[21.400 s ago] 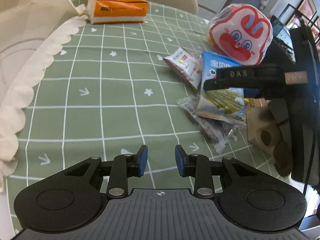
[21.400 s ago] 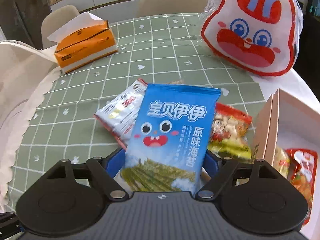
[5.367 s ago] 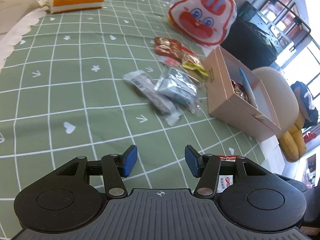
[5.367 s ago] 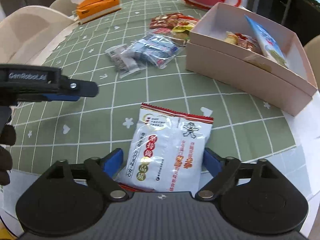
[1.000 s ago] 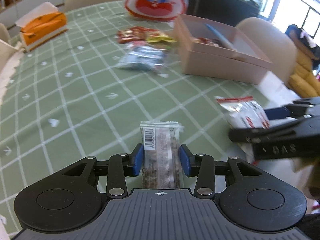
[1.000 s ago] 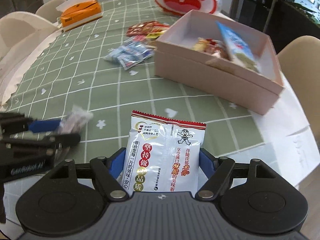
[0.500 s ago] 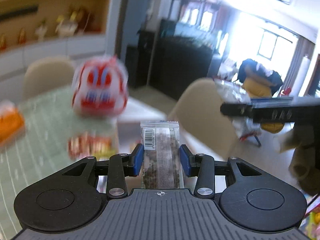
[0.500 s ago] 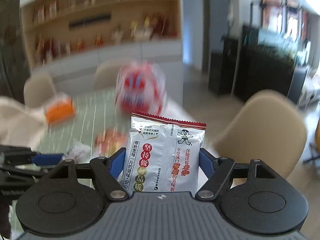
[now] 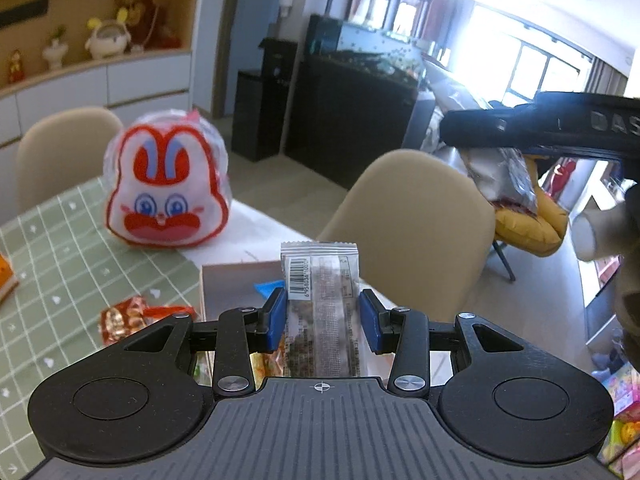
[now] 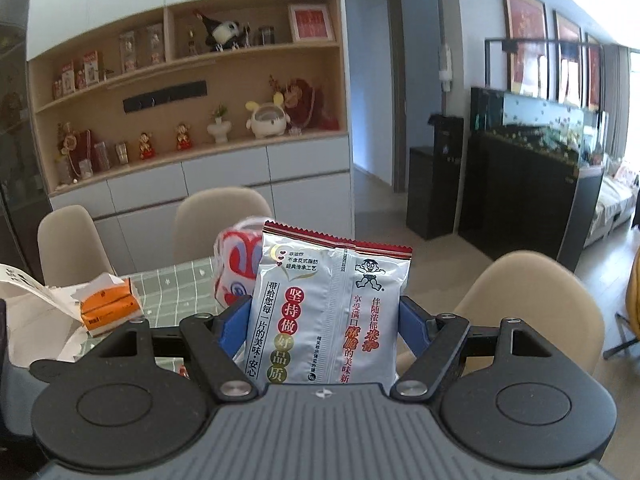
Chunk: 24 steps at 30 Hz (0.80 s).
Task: Organize snacks
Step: 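Lower the bar and white bag into the pink box and open both tools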
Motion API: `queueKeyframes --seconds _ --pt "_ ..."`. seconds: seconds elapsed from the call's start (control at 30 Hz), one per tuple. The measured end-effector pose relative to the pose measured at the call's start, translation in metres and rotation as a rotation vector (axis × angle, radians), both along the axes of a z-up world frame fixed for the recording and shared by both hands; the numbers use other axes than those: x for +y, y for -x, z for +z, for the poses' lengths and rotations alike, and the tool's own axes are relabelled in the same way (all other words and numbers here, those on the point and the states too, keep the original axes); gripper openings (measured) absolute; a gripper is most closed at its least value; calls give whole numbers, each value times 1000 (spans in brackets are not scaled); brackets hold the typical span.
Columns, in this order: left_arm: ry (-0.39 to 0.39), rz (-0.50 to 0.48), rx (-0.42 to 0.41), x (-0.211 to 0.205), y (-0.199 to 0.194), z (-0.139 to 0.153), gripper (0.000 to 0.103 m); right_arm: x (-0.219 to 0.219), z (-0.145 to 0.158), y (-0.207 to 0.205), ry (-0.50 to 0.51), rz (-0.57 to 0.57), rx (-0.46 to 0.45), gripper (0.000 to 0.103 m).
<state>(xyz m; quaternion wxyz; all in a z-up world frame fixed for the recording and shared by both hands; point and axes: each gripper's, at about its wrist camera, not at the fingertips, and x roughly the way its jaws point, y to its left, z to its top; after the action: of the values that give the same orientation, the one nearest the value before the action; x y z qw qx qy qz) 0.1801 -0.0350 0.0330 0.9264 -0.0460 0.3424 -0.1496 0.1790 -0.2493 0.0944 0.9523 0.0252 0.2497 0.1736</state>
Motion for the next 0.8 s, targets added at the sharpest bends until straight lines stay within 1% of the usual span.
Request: queueKeyframes --seconds 0.07,0.1,0.13,0.2,0.23,0.27,0.33,0.37,0.4,0.5,0.57,0.67,0.7,0.77,0.8 --pt "32 11 15 6 -17 -20 44 5 -13 -12 4 0 36 76" --pt "64 15 33 9 -28 -34 45 8 -21 -19 6 1 58 76" --pt "101 13 62 13 -40 -50 45 10 -32 -28 7 3 91 76" --pt "157 -10 158 17 -64 -84 46 14 -52 -44 14 5 152 76" --pt "154 -16 200 17 -74 -100 47 16 -65 -53 20 9 187 76" --pt "133 -12 214 16 -80 -111 46 18 -76 -61 24 10 217 76" --pt "32 30 214 12 -85 -128 46 22 -98 -72 32 13 270 76" --pt "5 48 204 11 -84 -130 46 24 -110 -79 35 22 297 76" --pt "8 56 188 12 -82 -130 46 27 -122 -86 41 32 319 76" --pt "50 54 140 23 -69 -121 46 41 -148 -104 57 58 364 76" --pt "60 47 123 30 -59 -112 46 52 -165 -117 53 71 395 76" --pt "86 75 110 46 -45 -103 46 73 -188 -132 54 94 453 76" --pt "98 99 108 54 -39 -100 46 81 -195 -137 62 97 472 76" --pt "127 176 104 74 -28 -99 46 94 -213 -142 90 102 505 76" --pt "144 217 103 85 -23 -100 46 98 -216 -142 95 107 508 76"
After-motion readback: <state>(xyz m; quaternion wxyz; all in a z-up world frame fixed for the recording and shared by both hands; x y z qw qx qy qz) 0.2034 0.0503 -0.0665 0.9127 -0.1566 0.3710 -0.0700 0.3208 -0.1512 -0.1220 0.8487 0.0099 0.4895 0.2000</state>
